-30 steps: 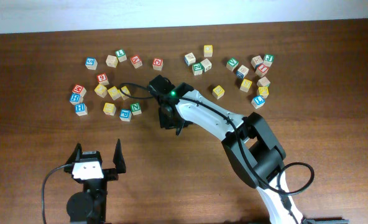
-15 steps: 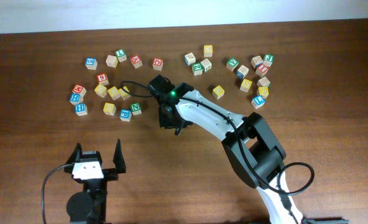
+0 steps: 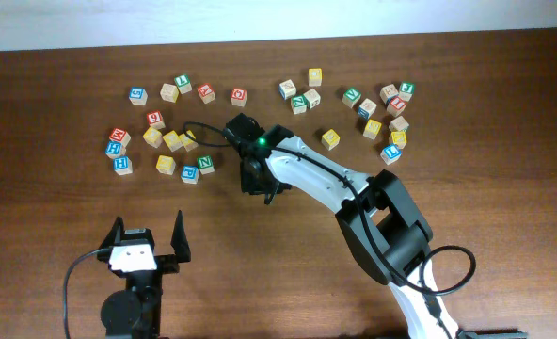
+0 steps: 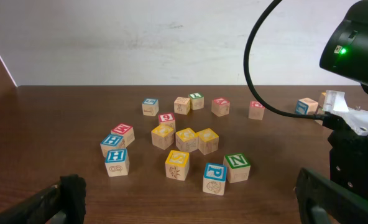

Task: Spell out RSS
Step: 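Carry the green R block toward the open table center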

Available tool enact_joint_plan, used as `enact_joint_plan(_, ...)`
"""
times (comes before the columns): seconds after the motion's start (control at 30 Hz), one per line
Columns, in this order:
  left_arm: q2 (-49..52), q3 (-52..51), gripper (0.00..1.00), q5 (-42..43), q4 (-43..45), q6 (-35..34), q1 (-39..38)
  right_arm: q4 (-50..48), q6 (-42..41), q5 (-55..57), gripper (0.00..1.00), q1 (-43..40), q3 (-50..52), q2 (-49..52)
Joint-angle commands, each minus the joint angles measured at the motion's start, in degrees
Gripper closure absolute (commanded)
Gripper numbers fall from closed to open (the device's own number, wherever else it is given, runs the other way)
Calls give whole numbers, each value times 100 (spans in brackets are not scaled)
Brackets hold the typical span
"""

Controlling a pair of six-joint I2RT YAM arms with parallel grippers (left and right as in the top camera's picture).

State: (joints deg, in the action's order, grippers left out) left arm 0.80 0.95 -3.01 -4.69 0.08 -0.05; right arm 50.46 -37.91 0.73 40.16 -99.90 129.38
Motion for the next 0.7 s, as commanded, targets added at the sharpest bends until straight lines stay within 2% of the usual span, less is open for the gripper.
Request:
enact_joint_plan(0.0, -39, -46, 1, 63, 11, 85, -26, 11, -72, 63, 75, -4, -9, -79)
enact_joint_plan(0.67, -39, -46, 1, 63, 11, 85, -26, 129, -72, -63, 74, -81, -9, -76)
